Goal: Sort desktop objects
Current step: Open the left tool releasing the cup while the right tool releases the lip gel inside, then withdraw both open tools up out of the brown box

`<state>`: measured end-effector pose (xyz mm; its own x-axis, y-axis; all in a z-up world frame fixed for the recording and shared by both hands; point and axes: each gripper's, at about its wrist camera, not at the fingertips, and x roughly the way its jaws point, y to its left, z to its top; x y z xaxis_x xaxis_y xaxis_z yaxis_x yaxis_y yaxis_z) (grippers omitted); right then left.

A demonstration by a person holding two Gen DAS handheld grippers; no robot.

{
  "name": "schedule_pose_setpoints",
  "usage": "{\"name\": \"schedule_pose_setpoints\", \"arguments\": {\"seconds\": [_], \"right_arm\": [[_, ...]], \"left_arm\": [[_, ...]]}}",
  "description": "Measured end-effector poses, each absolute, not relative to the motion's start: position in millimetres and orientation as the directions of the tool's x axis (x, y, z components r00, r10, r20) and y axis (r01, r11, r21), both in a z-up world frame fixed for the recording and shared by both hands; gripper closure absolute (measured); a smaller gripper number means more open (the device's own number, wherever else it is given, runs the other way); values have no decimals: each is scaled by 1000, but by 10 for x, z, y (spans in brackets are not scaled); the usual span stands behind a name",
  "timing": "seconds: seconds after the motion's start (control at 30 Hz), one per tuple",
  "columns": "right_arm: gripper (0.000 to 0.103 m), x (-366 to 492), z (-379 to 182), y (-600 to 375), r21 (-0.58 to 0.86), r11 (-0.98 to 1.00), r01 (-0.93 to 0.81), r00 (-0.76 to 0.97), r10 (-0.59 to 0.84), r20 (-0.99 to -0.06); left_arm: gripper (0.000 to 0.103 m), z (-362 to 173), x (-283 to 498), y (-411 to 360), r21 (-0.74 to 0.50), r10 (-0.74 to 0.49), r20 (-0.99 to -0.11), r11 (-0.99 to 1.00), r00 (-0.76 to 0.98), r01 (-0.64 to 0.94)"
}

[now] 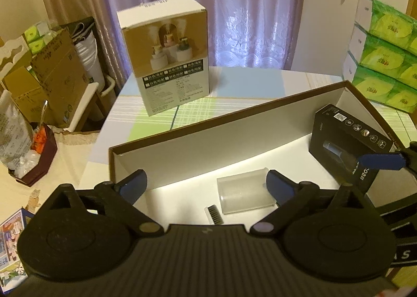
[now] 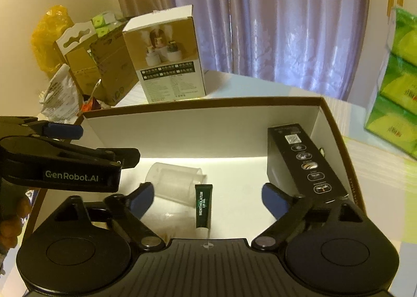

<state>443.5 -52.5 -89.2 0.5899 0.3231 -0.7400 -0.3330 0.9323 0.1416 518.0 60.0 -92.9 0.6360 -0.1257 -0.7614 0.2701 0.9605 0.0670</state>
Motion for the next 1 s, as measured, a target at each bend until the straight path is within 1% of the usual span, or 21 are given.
{"name": "schedule_pose_setpoints", "arguments": {"seconds": [0.07, 0.17, 0.57, 1.0], "right_arm": [[7, 4385, -856, -526, 140, 933, -331, 598, 322, -734], [2, 4310, -807, -528, 129, 935, -330, 606, 314, -730], [2, 3978, -609, -611, 139, 942, -304, 621, 307, -721], [2, 3452, -321, -730, 125, 929, -349, 651, 336, -681]], "left_arm": [[4, -893, 5128, 608, 73, -123, -757, 960, 642, 270], [4, -845, 5047, 622, 76, -121, -754, 960, 646, 268], [3, -607, 4633, 649, 96, -110, -731, 961, 673, 261], [1, -303, 4040, 694, 96, -83, -701, 973, 708, 209]]}}
